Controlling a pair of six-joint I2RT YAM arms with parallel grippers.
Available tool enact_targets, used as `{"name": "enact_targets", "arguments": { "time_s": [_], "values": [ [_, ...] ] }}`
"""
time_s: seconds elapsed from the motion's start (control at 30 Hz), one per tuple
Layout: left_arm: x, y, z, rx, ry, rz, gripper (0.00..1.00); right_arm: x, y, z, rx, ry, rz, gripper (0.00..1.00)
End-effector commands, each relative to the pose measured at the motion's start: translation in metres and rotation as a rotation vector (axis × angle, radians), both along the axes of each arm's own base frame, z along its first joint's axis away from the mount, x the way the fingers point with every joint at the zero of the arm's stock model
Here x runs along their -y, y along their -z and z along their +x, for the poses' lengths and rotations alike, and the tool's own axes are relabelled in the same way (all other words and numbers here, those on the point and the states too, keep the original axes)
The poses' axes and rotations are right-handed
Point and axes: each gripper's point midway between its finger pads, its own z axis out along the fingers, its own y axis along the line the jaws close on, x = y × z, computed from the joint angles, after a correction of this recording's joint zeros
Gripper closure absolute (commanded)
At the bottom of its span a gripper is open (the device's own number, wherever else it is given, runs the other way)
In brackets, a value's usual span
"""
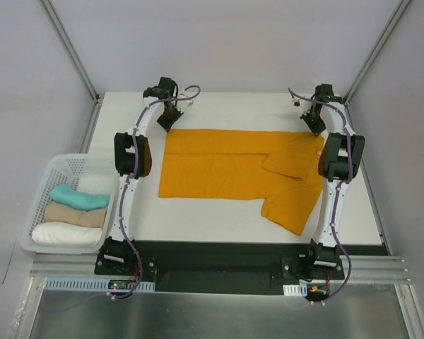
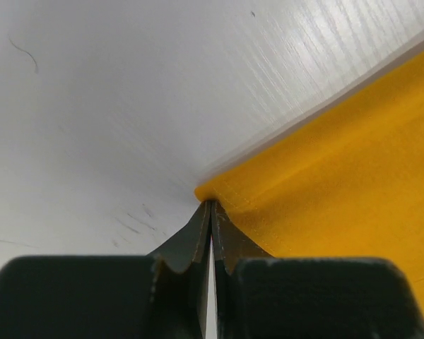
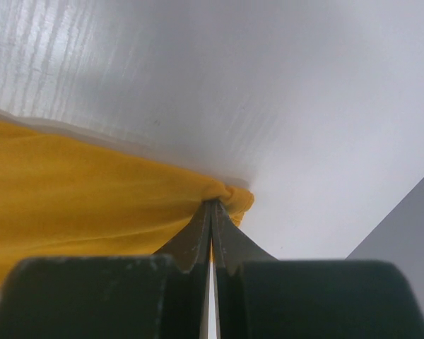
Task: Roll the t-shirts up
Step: Fold the T-shirt at the center of the board.
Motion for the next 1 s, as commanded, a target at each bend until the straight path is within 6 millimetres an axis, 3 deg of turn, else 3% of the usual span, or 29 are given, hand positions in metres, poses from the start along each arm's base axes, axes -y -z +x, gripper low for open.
{"name": "enact_targets", "arguments": {
  "time_s": [0.0, 0.17, 0.27, 0.4, 0.43, 0.47, 0.5, 0.53, 0.57, 0.6, 0.63, 0.67, 0.7, 0.73, 0.77, 0.83, 0.9, 0.93, 0.97],
  "values": [
    [-0.009, 0.033, 0.008, -0.008, 0.086, 0.12, 1.0, -0.003, 0.01, 0.015, 0.011, -0.051, -0.063, 0.99],
    [-0.011, 0.033, 0.027, 0.067, 0.123, 0.175, 1.0, -0.017, 0.01, 0.029, 0.053, -0.082, -0.075, 0.99],
    [-0.014, 0.022, 0.041, 0.131, 0.117, 0.203, 1.0, -0.021, 0.004, 0.039, 0.092, -0.087, -0.089, 0.99],
    [-0.009, -0.035, 0.072, 0.32, 0.052, 0.171, 1.0, -0.025, -0.035, 0.049, 0.189, -0.054, -0.065, 0.96],
    [-0.007, -0.067, 0.076, 0.385, 0.039, 0.157, 1.0, -0.029, -0.062, 0.05, 0.239, -0.045, -0.04, 0.88],
    [-0.004, -0.086, 0.078, 0.422, 0.022, 0.14, 1.0, -0.031, -0.08, 0.048, 0.269, -0.04, -0.023, 0.82],
    [0.001, -0.103, 0.077, 0.455, 0.018, 0.127, 1.0, -0.034, -0.087, 0.042, 0.276, -0.038, -0.005, 0.76],
    [0.005, -0.139, 0.074, 0.518, 0.008, 0.104, 0.97, -0.041, -0.128, 0.035, 0.352, -0.03, 0.039, 0.62],
    [0.008, -0.155, 0.07, 0.541, -0.005, 0.079, 0.91, -0.044, -0.143, 0.029, 0.38, -0.025, 0.059, 0.56],
    [0.014, -0.17, 0.064, 0.558, -0.002, 0.059, 0.87, -0.047, -0.137, 0.018, 0.372, -0.018, 0.081, 0.51],
    [0.017, -0.192, 0.05, 0.577, 0.003, 0.033, 0.82, -0.055, -0.176, 0.007, 0.447, -0.035, 0.121, 0.42],
    [0.018, -0.202, 0.042, 0.583, -0.01, 0.015, 0.74, -0.059, -0.185, 0.0, 0.472, -0.027, 0.146, 0.38],
    [0.02, -0.208, 0.035, 0.583, -0.012, 0.005, 0.57, -0.063, -0.188, -0.011, 0.469, -0.028, 0.165, 0.35],
    [0.021, -0.215, 0.018, 0.574, -0.008, 0.0, 0.5, -0.069, -0.177, -0.027, 0.427, -0.036, 0.199, 0.31],
    [0.023, -0.217, 0.008, 0.565, -0.004, -0.006, 0.46, -0.074, -0.186, -0.047, 0.409, -0.036, 0.225, 0.3],
    [0.023, -0.216, -0.021, 0.531, 0.008, -0.01, 0.36, -0.088, -0.169, -0.077, 0.309, -0.059, 0.294, 0.29],
    [0.021, -0.208, -0.053, 0.475, -0.005, -0.042, 0.29, -0.099, -0.169, -0.118, 0.223, -0.126, 0.33, 0.29],
    [0.019, -0.203, -0.064, 0.453, -0.015, -0.052, 0.27, -0.11, -0.153, -0.141, 0.155, -0.172, 0.376, 0.29],
    [0.019, -0.197, -0.077, 0.417, -0.046, -0.079, 0.25, -0.114, -0.162, -0.161, 0.155, -0.207, 0.38, 0.29]
  ]
}}
